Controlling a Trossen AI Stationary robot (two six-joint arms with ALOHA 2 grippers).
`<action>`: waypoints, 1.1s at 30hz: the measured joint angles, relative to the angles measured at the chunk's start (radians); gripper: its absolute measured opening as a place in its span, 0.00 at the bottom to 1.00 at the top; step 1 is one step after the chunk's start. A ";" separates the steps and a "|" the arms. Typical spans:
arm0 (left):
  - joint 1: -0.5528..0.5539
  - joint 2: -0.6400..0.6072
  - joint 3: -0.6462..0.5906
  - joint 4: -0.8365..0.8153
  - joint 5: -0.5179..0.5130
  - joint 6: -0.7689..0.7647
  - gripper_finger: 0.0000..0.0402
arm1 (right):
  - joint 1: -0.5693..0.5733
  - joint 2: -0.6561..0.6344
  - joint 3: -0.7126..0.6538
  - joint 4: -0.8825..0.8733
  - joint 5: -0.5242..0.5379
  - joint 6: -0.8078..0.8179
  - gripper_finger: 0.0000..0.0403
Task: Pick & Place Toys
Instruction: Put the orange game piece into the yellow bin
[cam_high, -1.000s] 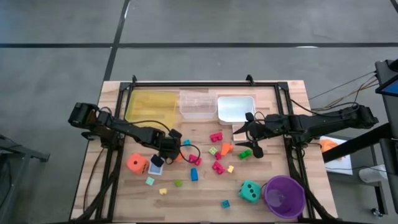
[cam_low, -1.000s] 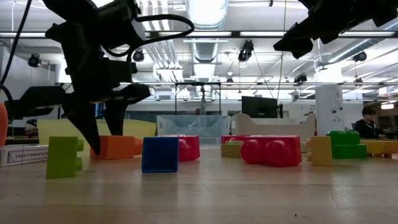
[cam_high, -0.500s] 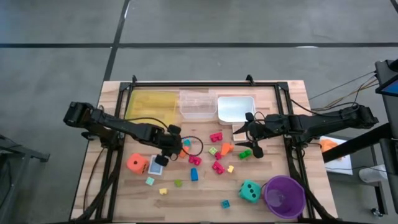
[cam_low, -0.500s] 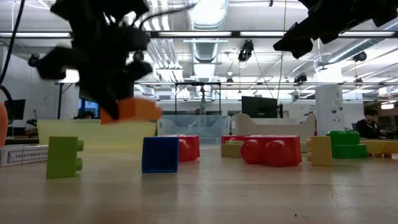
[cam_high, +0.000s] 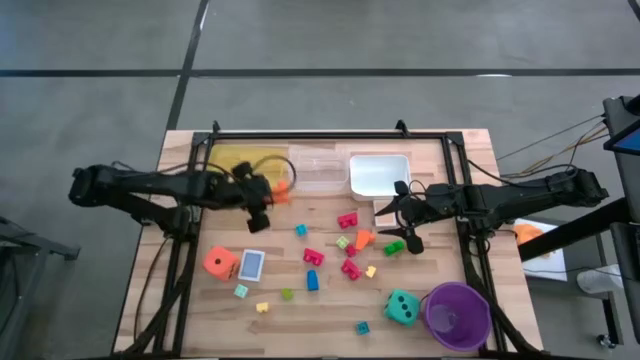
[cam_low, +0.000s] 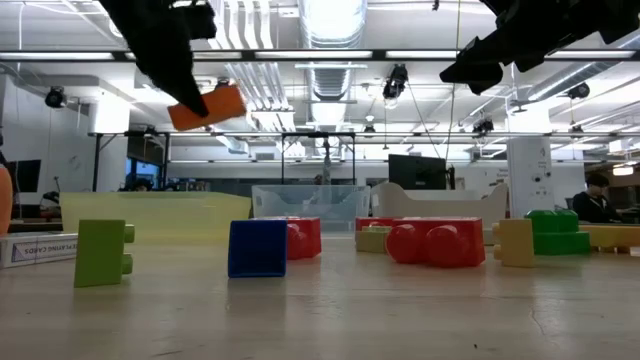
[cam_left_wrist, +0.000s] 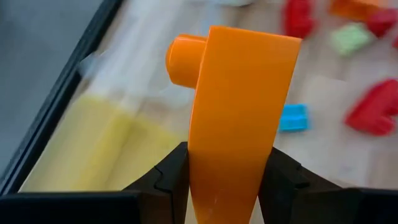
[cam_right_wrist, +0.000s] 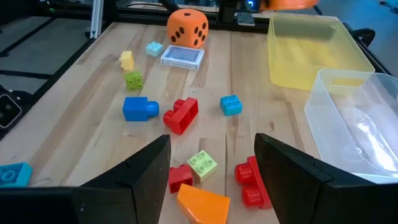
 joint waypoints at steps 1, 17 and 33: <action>0.036 -0.008 0.000 -0.019 -0.001 -0.015 0.32 | 0.000 0.000 0.000 0.001 0.000 0.000 0.57; 0.497 0.130 -0.003 -0.061 0.192 0.043 0.32 | 0.000 0.000 -0.004 0.000 0.001 0.001 0.57; 0.498 0.375 -0.003 -0.024 0.210 0.063 0.32 | 0.000 0.000 -0.013 0.001 0.003 -0.007 0.57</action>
